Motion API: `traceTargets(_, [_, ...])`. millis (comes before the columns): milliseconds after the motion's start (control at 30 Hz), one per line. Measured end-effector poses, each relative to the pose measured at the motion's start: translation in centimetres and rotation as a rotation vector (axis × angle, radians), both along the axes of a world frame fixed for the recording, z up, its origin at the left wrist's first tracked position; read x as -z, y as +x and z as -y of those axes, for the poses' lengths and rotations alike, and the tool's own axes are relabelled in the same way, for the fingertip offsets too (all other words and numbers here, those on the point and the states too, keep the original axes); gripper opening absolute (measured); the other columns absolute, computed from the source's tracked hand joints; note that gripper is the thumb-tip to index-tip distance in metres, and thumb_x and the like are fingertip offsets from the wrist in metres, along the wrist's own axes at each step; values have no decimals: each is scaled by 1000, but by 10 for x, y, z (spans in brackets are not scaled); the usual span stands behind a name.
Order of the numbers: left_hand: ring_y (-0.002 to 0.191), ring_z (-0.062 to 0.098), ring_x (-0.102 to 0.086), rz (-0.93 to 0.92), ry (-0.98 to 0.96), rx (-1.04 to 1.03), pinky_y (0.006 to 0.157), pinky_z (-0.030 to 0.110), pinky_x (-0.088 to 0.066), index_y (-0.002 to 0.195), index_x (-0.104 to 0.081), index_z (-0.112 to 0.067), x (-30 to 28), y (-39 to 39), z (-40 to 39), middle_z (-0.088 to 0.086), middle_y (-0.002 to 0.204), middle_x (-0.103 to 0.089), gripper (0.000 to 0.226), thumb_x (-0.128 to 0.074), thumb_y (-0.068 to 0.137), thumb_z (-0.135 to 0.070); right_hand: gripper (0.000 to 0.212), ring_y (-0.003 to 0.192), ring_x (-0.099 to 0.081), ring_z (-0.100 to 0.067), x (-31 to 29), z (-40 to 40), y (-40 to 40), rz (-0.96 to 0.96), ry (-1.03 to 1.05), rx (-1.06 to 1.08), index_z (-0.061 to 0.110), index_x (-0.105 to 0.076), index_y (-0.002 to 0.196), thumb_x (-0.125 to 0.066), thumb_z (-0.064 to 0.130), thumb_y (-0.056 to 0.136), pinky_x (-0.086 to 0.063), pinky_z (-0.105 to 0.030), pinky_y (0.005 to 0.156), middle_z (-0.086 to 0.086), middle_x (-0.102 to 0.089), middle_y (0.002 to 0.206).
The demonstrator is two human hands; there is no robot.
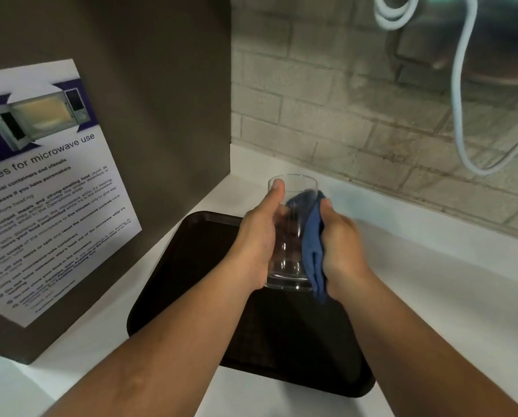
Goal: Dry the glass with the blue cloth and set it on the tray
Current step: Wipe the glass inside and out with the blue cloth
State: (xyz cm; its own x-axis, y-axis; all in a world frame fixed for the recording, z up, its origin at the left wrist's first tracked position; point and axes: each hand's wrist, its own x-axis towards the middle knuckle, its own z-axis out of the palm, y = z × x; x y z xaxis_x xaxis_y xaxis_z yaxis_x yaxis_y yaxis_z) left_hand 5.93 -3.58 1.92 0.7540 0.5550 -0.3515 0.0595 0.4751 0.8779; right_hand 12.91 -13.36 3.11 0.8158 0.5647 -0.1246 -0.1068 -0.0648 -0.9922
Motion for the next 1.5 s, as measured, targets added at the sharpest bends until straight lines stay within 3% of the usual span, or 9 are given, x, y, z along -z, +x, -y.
traceTargets(67, [79, 27, -79, -49, 34, -80, 65, 39, -62, 101, -76, -15, -7, 3, -3, 11, 85, -82, 72, -54, 87, -82, 41, 101, -66, -27, 13, 8, -15, -21, -57, -25, 17, -63, 106, -43, 51, 95, -50, -51, 94, -9, -69, 107])
traceTargets(167, [93, 24, -71, -135, 78, -135, 77, 40, -54, 115, -71, -13, -8, 6, -7, 7, 98, -76, 77, -53, 87, -83, 35, 88, -63, 5, 27, 14, -44, 352, -168, -39, 27, -53, 102, -28, 51, 98, -48, -12, 82, 3, -64, 90])
traceTargets(267, [100, 19, -68, -181, 161, -49, 73, 33, -48, 110, -71, -22, -2, 7, -4, 3, 111, -73, 68, -52, 88, -82, 66, 98, -60, -4, 17, 6, -47, 643, -247, -46, 13, -39, 128, -20, 62, 88, -49, -18, 83, 1, -58, 111])
traceTargets(500, [77, 24, -82, -13, 43, -38, 63, 36, -63, 90, -79, -19, -9, 0, -4, 8, 85, -84, 67, -55, 88, -81, 44, 89, -69, -19, -1, -1, -4, 52, -30, 11, 11, -64, 103, -39, 47, 99, -54, -43, 83, -17, -69, 103])
traceTargets(667, [106, 30, -71, -151, 123, -131, 87, 43, -55, 115, -68, -12, -13, 2, -7, 13, 113, -76, 75, -51, 89, -81, 39, 83, -62, 5, 21, 13, -47, 437, -205, -75, 21, -52, 102, -27, 51, 97, -46, -7, 67, 4, -64, 88])
traceTargets(867, [95, 27, -81, -70, 91, -10, 84, 41, -63, 104, -78, -15, -11, 2, -1, 11, 103, -84, 67, -56, 91, -76, 31, 77, -62, 5, -11, -8, -17, 518, -132, 72, 16, -51, 107, -31, 39, 101, -45, -9, 69, 4, -62, 84])
traceTargets(1067, [70, 23, -81, -51, 52, -12, 57, 34, -63, 98, -78, -12, -19, 1, -2, 7, 80, -83, 76, -49, 90, -82, 39, 100, -66, -29, 8, 5, -14, -1, 9, 23, 23, -65, 100, -47, 56, 90, -51, -55, 91, -6, -70, 105])
traceTargets(1267, [120, 26, -65, -231, 241, -64, 106, 49, -52, 142, -60, -15, -20, 1, 4, 6, 130, -69, 90, -49, 87, -85, 35, 68, -64, 9, 13, 7, -16, 299, -47, 67, 22, -58, 86, -31, 36, 103, -43, -2, 57, 7, -70, 68])
traceTargets(1500, [98, 24, -80, -144, 130, 40, 86, 40, -62, 127, -71, -20, -19, -1, 8, 8, 110, -83, 79, -54, 84, -84, 37, 69, -62, 10, 6, 2, -18, 512, -87, 109, 18, -58, 93, -29, 38, 103, -42, -4, 57, 7, -64, 71])
